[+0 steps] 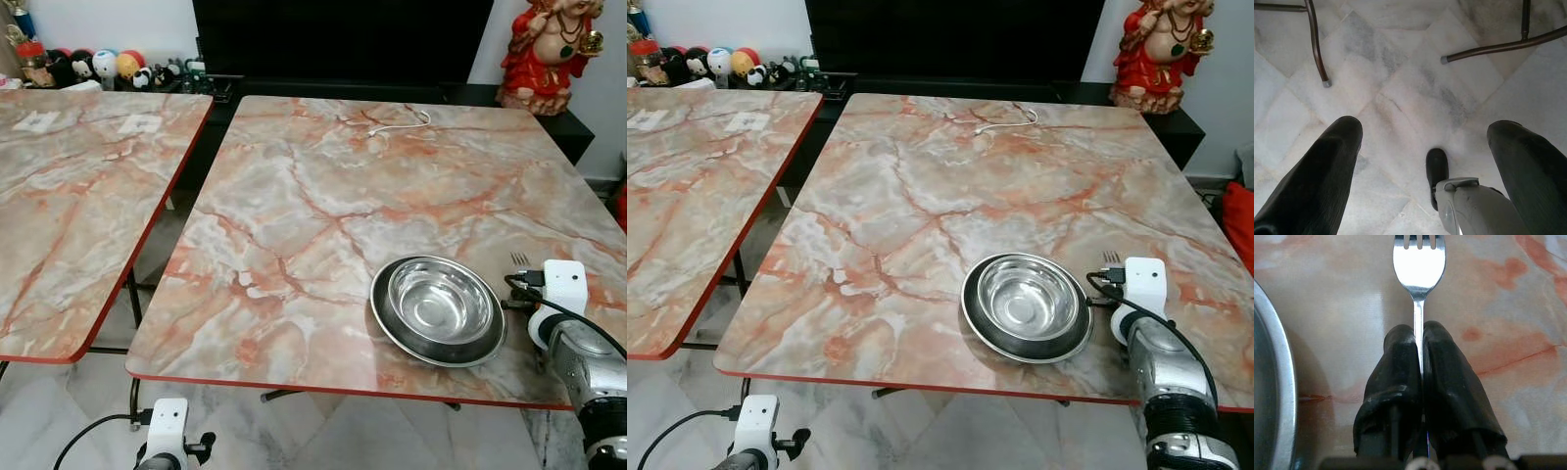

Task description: Setting the table

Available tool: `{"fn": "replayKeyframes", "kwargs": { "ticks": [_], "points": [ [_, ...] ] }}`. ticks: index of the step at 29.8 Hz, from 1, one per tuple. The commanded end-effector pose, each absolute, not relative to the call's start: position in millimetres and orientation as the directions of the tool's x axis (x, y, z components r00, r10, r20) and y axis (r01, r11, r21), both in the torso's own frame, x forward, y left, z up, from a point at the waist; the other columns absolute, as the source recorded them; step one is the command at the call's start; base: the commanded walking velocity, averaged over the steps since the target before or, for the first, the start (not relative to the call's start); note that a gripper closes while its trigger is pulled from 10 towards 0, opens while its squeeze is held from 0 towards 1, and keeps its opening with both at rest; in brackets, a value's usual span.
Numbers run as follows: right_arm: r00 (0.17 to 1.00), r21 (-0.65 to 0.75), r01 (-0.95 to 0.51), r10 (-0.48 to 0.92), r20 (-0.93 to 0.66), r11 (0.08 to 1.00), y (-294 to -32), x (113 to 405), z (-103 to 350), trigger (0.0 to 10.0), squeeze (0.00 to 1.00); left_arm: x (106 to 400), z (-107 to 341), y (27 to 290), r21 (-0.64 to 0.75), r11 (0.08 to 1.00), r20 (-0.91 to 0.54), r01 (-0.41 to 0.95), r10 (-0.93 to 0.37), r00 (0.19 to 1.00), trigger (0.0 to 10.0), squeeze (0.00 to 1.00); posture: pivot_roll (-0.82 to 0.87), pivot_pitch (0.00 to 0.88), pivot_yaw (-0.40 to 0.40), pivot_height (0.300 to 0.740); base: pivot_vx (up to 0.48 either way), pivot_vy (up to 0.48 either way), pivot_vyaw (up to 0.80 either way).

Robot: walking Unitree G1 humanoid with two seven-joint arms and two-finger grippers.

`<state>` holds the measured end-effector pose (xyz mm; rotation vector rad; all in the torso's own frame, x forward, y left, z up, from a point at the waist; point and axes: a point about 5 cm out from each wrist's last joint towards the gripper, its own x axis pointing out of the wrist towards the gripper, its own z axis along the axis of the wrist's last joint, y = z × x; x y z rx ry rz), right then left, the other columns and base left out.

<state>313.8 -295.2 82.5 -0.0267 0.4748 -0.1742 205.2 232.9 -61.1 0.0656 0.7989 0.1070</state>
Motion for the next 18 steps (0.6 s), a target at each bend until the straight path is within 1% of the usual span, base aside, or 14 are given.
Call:
{"fn": "replayKeyframes", "kwargs": {
  "ticks": [1, 2, 3, 6, 9, 14, 15, 16, 17, 18],
  "points": [
    [0.879, -0.066, 0.155, -0.169, -0.445, 0.986, -293.5, 317.1, 84.3, 10.0, 0.05, 201.4, -63.0, 235.2, 0.106, 0.992, -0.724, -0.072, 0.126, 0.678, 10.0, 0.0, 0.07, 0.058, -0.034, 0.74, 0.0, 0.0, 0.0],
    [0.879, -0.066, 0.156, -0.169, -0.446, 0.986, -293.3, 317.2, 83.9, 10.0, 0.05, 201.3, -63.0, 235.3, 0.106, 0.992, -0.725, -0.072, 0.127, 0.678, 10.0, 0.0, 0.07, 0.058, -0.034, 0.74, 0.0, 0.0, 0.0],
    [0.878, -0.065, 0.156, -0.169, -0.447, 0.986, -293.0, 317.2, 83.4, 10.0, 0.0, 201.3, -63.0, 235.5, 0.106, 0.992, -0.724, -0.073, 0.127, 0.678, 10.0, 0.0, 0.07, 0.058, -0.034, 0.74, 0.0, 0.0, 0.0],
    [0.878, -0.061, 0.151, -0.162, -0.45, 0.987, -292.3, 317.5, 82.7, 10.0, 0.0, 201.2, -63.0, 235.7, 0.106, 0.992, -0.725, -0.072, 0.127, 0.677, 10.0, 0.0, 0.07, 0.058, -0.033, 0.74, 0.0, 0.0, 0.0],
    [0.879, -0.058, 0.149, -0.159, -0.45, 0.987, -291.9, 317.6, 82.5, 10.0, 0.44, 201.1, -63.1, 235.7, 0.107, 0.992, -0.725, -0.072, 0.127, 0.677, 10.0, 0.0, 0.07, 0.058, -0.033, 0.74, 0.0, 0.0, 0.0],
    [0.879, -0.054, 0.147, -0.156, -0.451, 0.988, -291.3, 317.8, 82.2, 10.0, 0.44, 201.4, -63.0, 235.4, 0.107, 0.992, -0.725, -0.071, 0.127, 0.677, 10.0, 0.0, 0.07, 0.058, -0.034, 0.74, 0.0, 0.0, 0.0],
    [0.879, -0.054, 0.147, -0.155, -0.452, 0.988, -291.0, 318.0, 82.0, 10.0, 0.37, 201.5, -63.0, 235.3, 0.107, 0.992, -0.724, -0.071, 0.127, 0.678, 10.0, 0.0, 0.07, 0.058, -0.034, 0.74, 0.0, 0.0, 0.0],
    [0.878, -0.054, 0.146, -0.154, -0.453, 0.988, -290.4, 318.3, 81.6, 10.0, 0.1, 201.6, -62.9, 235.2, 0.106, 0.992, -0.724, -0.071, 0.126, 0.678, 10.0, 0.0, 0.07, 0.058, -0.034, 0.74, 0.0, 0.0, 0.0],
    [0.878, -0.055, 0.145, -0.154, -0.454, 0.988, -290.2, 318.3, 81.4, 10.0, 0.0, 201.7, -62.9, 235.2, 0.106, 0.992, -0.724, -0.071, 0.126, 0.678, 10.0, 0.0, 0.07, 0.058, -0.034, 0.74, 0.0, 0.0, 0.0],
    [0.877, -0.055, 0.145, -0.154, -0.454, 0.988, -290.0, 318.5, 81.3, 10.0, 0.0, 201.7, -62.9, 235.2, 0.106, 0.992, -0.724, -0.071, 0.126, 0.678, 10.0, 0.0, 0.07, 0.058, -0.034, 0.74, 0.0, 0.0, 0.0]
  ]
}}
